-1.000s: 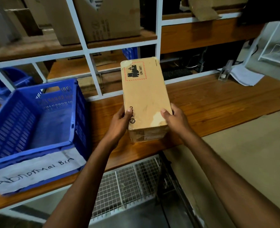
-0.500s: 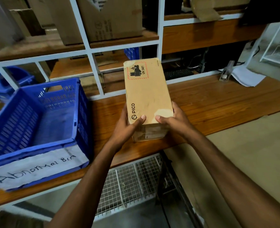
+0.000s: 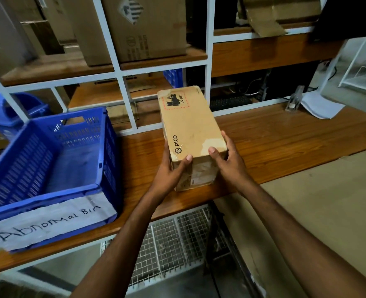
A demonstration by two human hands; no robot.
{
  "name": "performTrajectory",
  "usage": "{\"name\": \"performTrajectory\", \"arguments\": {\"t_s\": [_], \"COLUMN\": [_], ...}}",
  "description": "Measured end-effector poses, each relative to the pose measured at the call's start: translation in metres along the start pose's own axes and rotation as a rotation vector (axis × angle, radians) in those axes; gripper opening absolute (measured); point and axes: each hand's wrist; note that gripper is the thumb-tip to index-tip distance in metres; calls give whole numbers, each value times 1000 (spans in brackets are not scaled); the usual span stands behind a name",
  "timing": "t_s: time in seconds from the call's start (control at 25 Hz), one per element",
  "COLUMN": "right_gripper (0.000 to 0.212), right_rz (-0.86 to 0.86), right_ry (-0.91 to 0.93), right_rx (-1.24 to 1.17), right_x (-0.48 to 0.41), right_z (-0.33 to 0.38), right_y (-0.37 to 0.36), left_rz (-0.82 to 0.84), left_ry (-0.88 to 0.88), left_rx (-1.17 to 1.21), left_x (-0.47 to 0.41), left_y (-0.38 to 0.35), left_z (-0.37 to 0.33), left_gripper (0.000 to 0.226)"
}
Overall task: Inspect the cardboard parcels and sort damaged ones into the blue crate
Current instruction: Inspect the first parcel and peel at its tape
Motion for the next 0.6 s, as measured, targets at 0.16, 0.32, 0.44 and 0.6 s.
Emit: {"name": "performTrajectory", "arguments": {"t_s": [0.16, 0.32, 0.44, 0.6], "right_gripper": [76, 74, 75, 64], "right_rz": [-2, -46, -37, 57], "right_ry": [-37, -48, -10, 63], "right_rx": [1, -11, -73, -489], "right_x": [-1, -4, -4, -16], "right_z": [-1, 11, 23, 63], "right_y": [-2, 2, 8, 30], "left_rz": [-19, -71, -79, -190], "left_ry": [-21, -28, -30, -34], "left_rx": [3, 24, 51, 325], "left_x": [4, 1, 1, -15], "left_y": [0, 5, 8, 27], "left_z": [2, -4, -23, -71], "left_gripper": [84, 78, 78, 56]}}
Point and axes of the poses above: each hand's wrist, its own x-axis away from the middle knuckle, its own y-axis out of the back of the hand, z = x × y, and after that the axes turned 8 degrees about -z, right-handed
